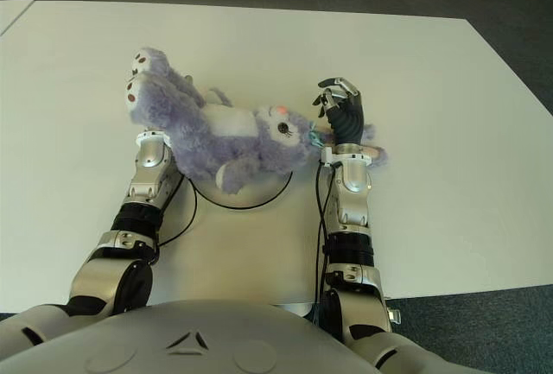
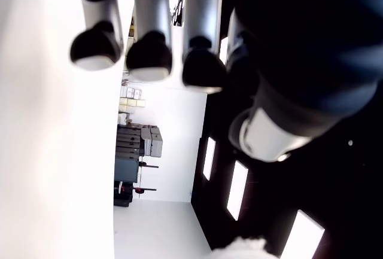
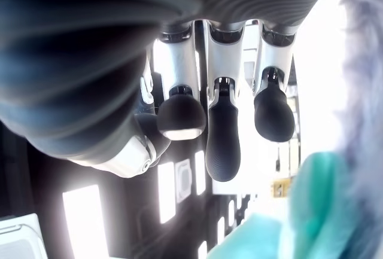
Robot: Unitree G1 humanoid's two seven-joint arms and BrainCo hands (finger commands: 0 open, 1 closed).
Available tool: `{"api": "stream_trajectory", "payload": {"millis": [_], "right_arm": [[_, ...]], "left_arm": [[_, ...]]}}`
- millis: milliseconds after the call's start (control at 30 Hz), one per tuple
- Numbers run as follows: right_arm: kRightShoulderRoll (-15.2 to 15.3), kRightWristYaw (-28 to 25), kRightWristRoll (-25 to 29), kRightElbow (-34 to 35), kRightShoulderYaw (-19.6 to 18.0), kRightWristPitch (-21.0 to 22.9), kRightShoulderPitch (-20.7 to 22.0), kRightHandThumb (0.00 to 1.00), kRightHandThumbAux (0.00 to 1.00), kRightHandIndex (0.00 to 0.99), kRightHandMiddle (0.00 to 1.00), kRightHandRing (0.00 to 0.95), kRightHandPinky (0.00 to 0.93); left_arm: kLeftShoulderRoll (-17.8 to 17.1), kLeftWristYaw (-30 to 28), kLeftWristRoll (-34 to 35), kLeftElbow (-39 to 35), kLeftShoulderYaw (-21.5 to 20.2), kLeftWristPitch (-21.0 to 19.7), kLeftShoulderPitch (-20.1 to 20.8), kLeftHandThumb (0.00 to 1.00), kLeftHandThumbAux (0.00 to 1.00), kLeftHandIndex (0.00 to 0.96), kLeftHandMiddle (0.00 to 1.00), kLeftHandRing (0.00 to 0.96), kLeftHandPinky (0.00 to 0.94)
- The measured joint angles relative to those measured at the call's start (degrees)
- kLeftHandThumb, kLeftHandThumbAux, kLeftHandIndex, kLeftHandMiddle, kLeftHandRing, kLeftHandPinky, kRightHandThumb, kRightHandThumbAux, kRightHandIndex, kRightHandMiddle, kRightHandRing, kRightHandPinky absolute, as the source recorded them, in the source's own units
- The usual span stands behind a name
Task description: Put the doll into the plate.
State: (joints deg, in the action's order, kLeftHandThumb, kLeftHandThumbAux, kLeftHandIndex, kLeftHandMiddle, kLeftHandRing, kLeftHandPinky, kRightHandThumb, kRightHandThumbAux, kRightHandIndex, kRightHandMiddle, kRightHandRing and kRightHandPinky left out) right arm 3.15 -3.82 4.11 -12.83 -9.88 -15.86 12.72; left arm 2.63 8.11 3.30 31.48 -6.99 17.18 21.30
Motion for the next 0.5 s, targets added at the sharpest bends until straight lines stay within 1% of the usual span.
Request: {"api": "stream_trajectory", "payload": {"millis": [333,500], "right_arm": [[1.77,3.40,-5.88,1.07,2.28,6.65,-0.46,0.691,0.730,0.437,0.885,0.865,0.856],[2.20,4.19,-6.71,1.70,2.63,8.48,-0.64,0.689,0.730,0.437,0.882,0.863,0.858]], "left_arm": [[-0.79,-0.40,-0.03,0.41,-0.68,0.60,0.27,0.418,0.763,0.767,0.848,0.852,0.850],[-1.03,-0.40,-0.23,0.54,-0.79,0.90,0.35,0.429,0.756,0.764,0.849,0.853,0.849]]}}
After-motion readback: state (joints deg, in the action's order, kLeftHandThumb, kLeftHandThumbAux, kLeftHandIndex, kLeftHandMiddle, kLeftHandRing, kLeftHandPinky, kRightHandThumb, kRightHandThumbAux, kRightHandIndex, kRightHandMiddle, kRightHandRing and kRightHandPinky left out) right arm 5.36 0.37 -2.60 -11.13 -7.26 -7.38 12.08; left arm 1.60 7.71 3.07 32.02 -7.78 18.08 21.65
